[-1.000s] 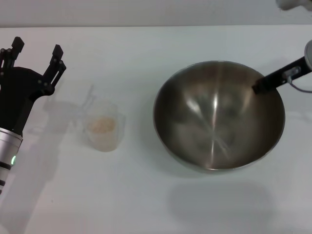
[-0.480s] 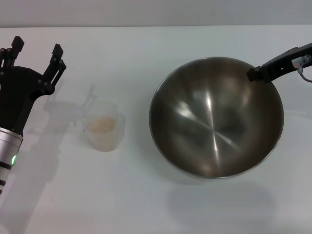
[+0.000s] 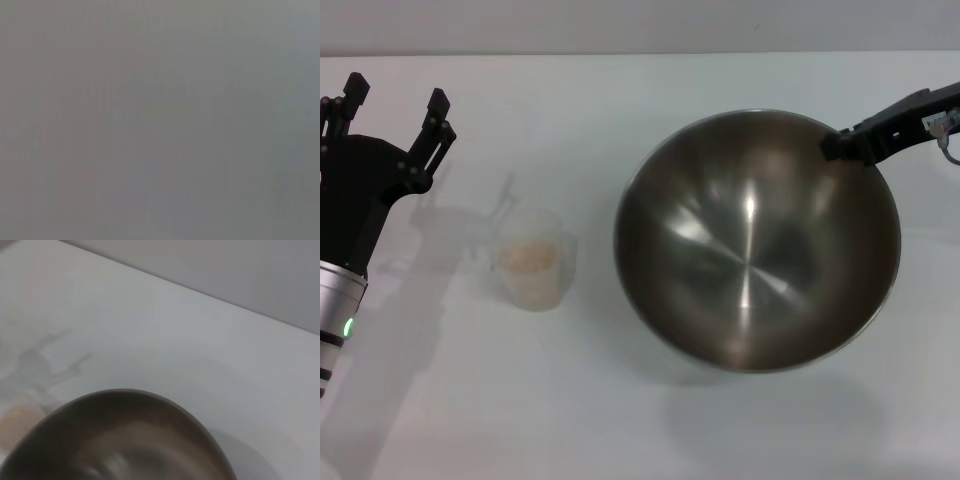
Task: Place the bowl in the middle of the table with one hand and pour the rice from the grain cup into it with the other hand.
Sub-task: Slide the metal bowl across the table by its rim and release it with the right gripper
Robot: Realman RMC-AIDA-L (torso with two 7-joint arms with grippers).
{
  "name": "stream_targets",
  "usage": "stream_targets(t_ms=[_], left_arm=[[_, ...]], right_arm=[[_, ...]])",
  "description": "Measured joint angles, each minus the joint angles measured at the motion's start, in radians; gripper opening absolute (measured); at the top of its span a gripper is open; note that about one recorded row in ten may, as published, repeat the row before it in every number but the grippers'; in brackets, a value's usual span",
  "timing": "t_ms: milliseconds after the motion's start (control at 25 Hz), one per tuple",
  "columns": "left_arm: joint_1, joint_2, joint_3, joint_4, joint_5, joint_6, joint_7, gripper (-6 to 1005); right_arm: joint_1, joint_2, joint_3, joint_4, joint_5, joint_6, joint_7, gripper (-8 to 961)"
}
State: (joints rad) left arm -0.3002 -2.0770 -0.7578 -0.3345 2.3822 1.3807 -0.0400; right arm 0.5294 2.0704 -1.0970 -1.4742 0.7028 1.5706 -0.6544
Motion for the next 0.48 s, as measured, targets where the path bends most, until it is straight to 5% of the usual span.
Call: stream_targets(t_ms=[480], left_arm=[[0.003, 0.0, 0.0, 0.0, 0.0, 0.005, 0.0, 816]], right_arm=[[-0.012, 0.0, -0.003, -0.012, 0.15, 0.118, -0.085, 35]])
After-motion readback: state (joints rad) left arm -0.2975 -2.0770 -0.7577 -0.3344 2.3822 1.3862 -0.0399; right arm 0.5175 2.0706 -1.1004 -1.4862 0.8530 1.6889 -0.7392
